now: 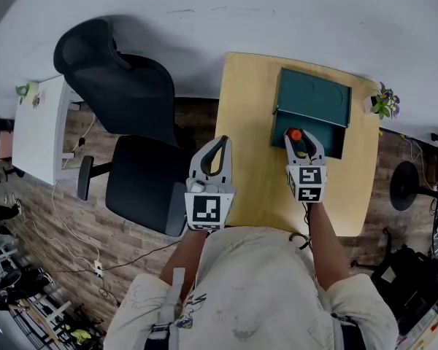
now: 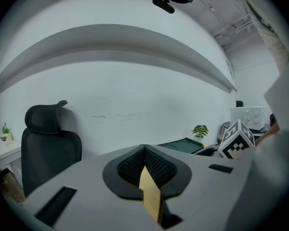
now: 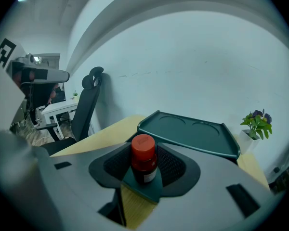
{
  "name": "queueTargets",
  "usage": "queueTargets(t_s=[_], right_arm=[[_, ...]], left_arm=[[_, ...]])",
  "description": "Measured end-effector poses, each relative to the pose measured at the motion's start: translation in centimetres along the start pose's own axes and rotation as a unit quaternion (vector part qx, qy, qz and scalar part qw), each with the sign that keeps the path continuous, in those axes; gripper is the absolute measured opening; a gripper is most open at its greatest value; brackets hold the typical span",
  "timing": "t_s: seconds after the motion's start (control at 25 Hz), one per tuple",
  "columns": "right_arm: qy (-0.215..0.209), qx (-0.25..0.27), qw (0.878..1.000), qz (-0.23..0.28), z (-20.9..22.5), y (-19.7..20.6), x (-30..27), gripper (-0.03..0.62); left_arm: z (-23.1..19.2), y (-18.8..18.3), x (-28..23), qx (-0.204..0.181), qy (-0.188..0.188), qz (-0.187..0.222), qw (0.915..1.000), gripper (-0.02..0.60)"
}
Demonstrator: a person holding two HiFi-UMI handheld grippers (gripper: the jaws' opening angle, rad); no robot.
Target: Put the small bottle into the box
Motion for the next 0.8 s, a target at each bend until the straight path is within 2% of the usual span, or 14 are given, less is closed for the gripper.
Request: queueTargets(t_s=[0.12, 0.16, 0.64, 0.8], right_arm=[[-0.003, -0.006, 1.000, -0.007, 0.0, 0.2, 0.0, 0.253], [-0.005, -0.006, 1.000, -0.009, -0.1, 0.3, 0.0, 0.262], [-0.002, -0.006, 1.000, -0.001, 0.0, -0.1, 1.3, 0.284], [0.001, -0.006, 1.000, 0.005, 0.0, -0.4, 2.0, 0.284]], left_arm=[[0.2, 0.1, 0.2, -0.002, 0.000, 0.000, 1.0000, 0.008], [0.2, 0.0, 0.2, -0.005, 0.001, 0.004, 1.0000, 0.008], [0.2, 0.1, 0.0, 0.001, 0.006, 0.000, 1.0000, 0.008], [0.4, -0.1, -0.2, -0.002, 0.012, 0.010, 0.9999, 0.008]])
Point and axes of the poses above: the fingertips, and each gripper's own axes: x backward along the fingers, z to its right, y out of its underside, the point moved 8 cm from there along x, backward along the fingers, and after that the axes turned 4 degrees about x, right-handed, at the moved point
